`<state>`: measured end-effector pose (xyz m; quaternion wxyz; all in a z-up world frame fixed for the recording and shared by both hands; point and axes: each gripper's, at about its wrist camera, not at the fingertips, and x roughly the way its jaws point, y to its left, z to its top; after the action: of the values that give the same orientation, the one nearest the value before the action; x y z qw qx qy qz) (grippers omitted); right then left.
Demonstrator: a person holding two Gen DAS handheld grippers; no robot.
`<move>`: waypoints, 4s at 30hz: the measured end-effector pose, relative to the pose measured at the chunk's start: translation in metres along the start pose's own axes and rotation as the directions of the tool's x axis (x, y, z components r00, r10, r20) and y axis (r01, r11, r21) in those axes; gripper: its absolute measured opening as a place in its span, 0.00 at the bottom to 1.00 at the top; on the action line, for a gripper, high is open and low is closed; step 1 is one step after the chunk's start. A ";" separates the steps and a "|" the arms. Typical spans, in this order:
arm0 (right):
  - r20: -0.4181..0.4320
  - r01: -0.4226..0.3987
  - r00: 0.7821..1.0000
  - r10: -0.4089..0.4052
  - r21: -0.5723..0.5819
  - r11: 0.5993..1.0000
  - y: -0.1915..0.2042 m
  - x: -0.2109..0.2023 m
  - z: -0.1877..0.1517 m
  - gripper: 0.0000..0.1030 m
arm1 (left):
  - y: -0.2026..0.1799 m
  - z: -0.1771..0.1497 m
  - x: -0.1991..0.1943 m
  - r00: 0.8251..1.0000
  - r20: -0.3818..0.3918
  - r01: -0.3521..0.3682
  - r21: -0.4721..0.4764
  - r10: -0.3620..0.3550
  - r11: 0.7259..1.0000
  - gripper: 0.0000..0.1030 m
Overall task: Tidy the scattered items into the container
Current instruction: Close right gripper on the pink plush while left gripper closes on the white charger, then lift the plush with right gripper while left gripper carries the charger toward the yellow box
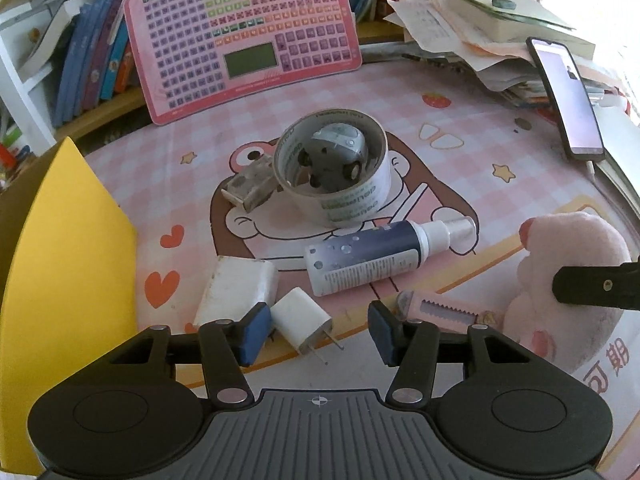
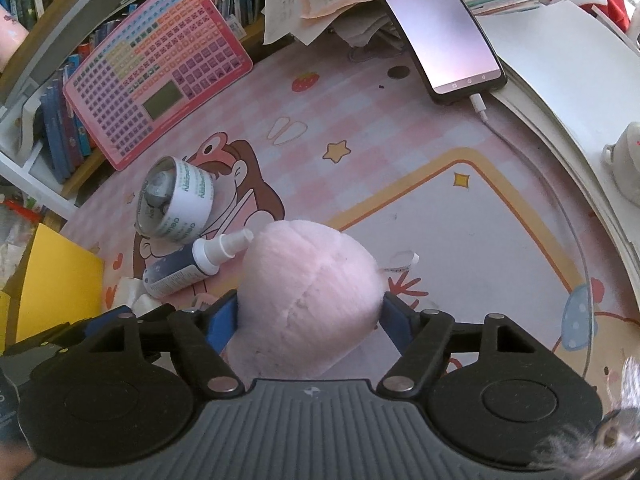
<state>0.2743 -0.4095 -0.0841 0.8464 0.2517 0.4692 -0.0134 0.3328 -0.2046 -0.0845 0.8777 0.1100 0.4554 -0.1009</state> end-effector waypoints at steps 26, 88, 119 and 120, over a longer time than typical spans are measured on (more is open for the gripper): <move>-0.021 -0.018 1.000 0.018 -0.015 1.000 -0.003 0.005 0.000 0.72 | 0.007 -0.001 0.017 0.999 -0.035 -0.017 -0.083 0.014 0.996 0.31; 0.051 -0.007 0.998 0.020 -0.238 0.971 0.144 -0.098 -0.180 0.58 | 0.140 -0.165 -0.180 0.949 0.226 0.269 -0.225 -0.218 0.937 0.30; -0.085 -0.211 0.975 0.204 -0.641 0.738 0.308 -0.084 -0.244 0.59 | 0.268 -0.238 -0.243 0.929 0.371 0.166 -0.460 0.019 0.872 0.30; -0.085 -0.213 0.974 0.208 -0.647 0.732 0.309 -0.084 -0.244 0.59 | 0.268 -0.237 -0.243 0.928 0.373 0.168 -0.457 0.016 0.873 0.30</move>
<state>0.1150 -0.0503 0.0057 0.8752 -0.0070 0.4156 0.2474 0.0858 0.1381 0.0089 0.9415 -0.1506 0.2990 -0.0383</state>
